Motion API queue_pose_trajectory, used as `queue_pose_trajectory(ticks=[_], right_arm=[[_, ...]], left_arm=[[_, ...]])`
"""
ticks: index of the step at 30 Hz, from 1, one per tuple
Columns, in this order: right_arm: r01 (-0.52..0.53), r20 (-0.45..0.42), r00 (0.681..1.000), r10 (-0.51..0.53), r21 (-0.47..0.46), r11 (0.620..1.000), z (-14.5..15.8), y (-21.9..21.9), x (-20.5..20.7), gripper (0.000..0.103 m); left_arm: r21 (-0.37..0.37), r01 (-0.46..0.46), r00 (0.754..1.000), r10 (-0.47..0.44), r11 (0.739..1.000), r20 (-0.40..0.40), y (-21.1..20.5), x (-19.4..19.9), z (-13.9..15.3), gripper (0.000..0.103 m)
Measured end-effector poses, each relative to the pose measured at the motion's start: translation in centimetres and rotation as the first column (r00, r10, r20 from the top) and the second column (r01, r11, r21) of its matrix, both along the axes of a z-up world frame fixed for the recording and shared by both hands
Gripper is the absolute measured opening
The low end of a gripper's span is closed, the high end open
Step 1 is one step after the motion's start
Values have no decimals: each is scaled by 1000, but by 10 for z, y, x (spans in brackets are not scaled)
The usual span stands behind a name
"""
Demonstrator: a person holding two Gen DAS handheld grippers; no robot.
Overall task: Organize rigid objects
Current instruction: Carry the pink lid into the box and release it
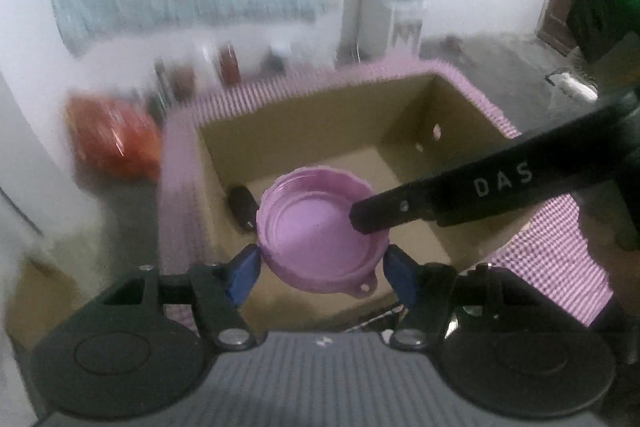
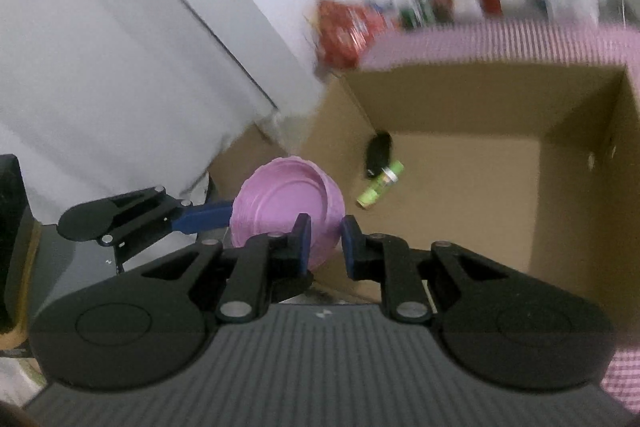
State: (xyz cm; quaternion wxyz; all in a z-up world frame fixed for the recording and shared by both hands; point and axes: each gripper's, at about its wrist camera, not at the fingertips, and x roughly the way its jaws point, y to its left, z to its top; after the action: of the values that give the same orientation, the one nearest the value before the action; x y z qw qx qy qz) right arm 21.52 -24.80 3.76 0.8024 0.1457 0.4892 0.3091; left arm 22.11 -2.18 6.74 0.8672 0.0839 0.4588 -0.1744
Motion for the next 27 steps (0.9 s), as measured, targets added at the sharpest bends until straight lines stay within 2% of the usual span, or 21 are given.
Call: queue_pose_trajectory(ticks=[3,6,9,11,17,21,25,27], right_arm=[[21,-136,990,-20,6,1000,-29,5,41,16],[34,-248,968,-33,2,999,-58,6,61,17],[24,-310,950,-28,-18,1000,-77,12,69,17],[14,-340,940,-25,-34,999,-86,16,74,17],[-16,-397,918,-8,-57,998,-100,38,83,17],[-13,-399,917,-12,-60,998,-103,45,83,17],[2,-372,928,-14,-32,999,-90,31,78,20],[19,-339,941,-17,1,1000,-76,24,71,24]], left_arm=[[13,4,996,-3,1000,-91,-3,27,-20,68],[52,16,990,-9,999,-140,-5,42,-37,68],[85,25,983,-9,996,-183,-5,51,-53,69],[123,44,985,-23,991,-170,-11,53,-56,70],[185,58,985,-26,981,-170,-20,60,-60,74],[192,45,988,-15,980,-152,-21,58,-57,76],[179,28,995,-9,983,-103,-17,48,-40,76],[160,15,998,-4,987,-69,-14,39,-27,78]])
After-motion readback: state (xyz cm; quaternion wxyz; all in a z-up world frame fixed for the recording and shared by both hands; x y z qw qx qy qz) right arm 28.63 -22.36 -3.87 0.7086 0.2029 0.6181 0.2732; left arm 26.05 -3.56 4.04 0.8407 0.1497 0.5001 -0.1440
